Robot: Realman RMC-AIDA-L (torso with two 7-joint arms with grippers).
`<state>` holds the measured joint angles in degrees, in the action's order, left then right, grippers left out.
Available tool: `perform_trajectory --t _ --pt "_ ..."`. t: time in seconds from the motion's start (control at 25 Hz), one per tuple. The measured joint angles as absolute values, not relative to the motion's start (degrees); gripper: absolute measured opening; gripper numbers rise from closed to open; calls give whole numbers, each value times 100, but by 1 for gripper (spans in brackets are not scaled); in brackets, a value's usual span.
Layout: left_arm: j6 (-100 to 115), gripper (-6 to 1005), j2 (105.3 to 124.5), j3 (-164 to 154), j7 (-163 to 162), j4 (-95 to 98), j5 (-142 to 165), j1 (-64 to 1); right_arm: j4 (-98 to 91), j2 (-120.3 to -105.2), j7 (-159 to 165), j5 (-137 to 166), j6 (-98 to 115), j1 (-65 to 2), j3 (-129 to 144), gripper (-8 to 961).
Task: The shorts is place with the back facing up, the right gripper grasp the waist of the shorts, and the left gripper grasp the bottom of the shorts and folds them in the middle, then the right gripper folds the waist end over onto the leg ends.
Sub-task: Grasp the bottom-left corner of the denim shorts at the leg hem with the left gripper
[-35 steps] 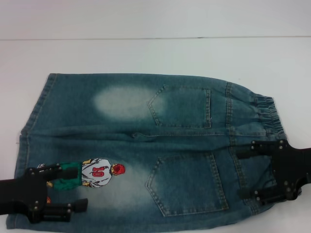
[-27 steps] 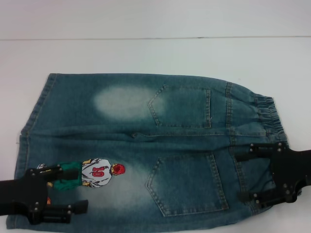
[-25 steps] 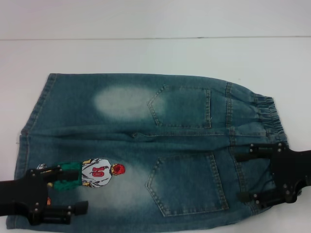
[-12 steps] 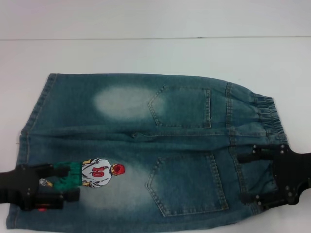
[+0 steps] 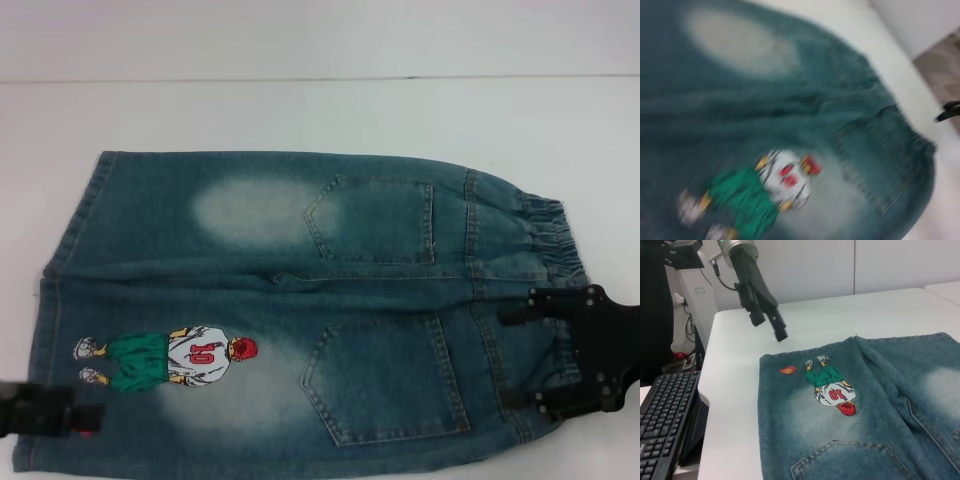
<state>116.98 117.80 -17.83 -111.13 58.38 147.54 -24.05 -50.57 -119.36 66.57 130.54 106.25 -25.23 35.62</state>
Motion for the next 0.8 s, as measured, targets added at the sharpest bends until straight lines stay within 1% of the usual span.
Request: perform_trajectory --t 0.4,0.56,0.8 --pt "11695 937 11660 -1909 -12335 6359 15961 -2615 -5056 -11945 6608 13082 10592 -2575 3633 911" --pt "11575 937 11668 -1986 -12532 6385 16240 -2689 -5056 -11944 6600 13085 10591 -2575 3671 912" --pt "11208 936 11742 -2334 -12767 6284 16364 -2656 -5051 -11945 6553 13087 10590 -2573 3725 912"
